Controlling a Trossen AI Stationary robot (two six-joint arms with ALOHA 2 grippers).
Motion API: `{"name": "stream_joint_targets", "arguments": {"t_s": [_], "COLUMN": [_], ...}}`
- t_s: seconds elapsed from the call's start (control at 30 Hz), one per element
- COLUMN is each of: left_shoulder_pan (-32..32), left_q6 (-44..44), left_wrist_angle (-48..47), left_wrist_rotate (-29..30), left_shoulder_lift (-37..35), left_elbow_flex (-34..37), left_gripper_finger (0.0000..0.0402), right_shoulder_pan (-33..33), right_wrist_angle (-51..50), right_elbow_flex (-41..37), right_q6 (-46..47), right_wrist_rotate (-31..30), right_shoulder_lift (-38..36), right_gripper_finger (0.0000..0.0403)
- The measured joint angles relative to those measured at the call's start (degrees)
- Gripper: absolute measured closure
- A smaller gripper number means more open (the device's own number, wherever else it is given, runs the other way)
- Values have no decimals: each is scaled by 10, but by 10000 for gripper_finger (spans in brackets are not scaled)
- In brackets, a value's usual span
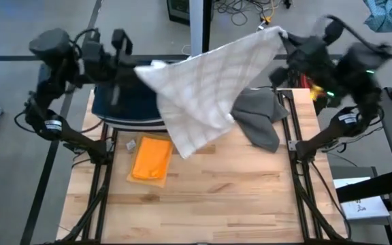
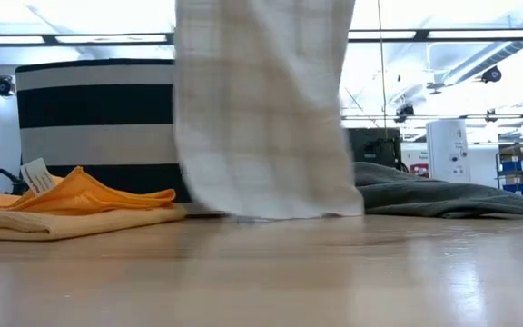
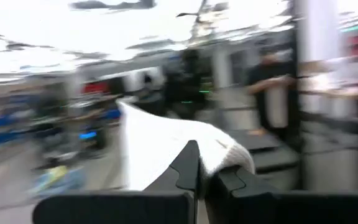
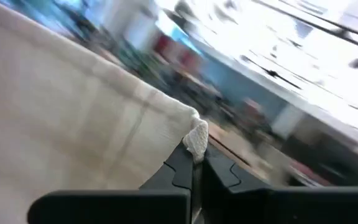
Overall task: Fold towel
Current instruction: Fold the white patterned kitchen towel
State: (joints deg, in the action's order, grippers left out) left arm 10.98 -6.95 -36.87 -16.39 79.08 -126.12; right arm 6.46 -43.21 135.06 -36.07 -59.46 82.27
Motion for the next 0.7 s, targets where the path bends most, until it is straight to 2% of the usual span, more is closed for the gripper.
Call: {"name": "stream_joint_targets", "arguments": {"t_s": [0.07,0.2,0.33,0.43,0.5,0.7], "left_shoulder_pan": [-10,-42,-73,-94,-104,-112], "left_q6": [4,-1,-22,-31,-30,-30], "left_wrist_angle": [-28,-73,-40,10,34,31], "left_wrist_rotate": [-43,-52,-55,-73,-74,-63], "left_shoulder_lift": [-1,-5,-9,-14,-13,-15], "left_elbow_flex": [-4,9,0,-21,-36,-54], "left_gripper_finger": [401,401,401,401,401,401], "right_shoulder_pan": [16,40,51,55,57,57], "right_wrist_angle": [-19,-72,-22,41,66,44], "right_elbow_flex": [-1,-2,-2,0,0,-1], "right_q6": [34,88,124,150,170,182], "right_wrist_rotate": [65,224,465,587,609,608], "right_shoulder_lift": [-16,-39,-63,-74,-74,-74], "right_gripper_finger": [401,401,401,401,401,401]}}
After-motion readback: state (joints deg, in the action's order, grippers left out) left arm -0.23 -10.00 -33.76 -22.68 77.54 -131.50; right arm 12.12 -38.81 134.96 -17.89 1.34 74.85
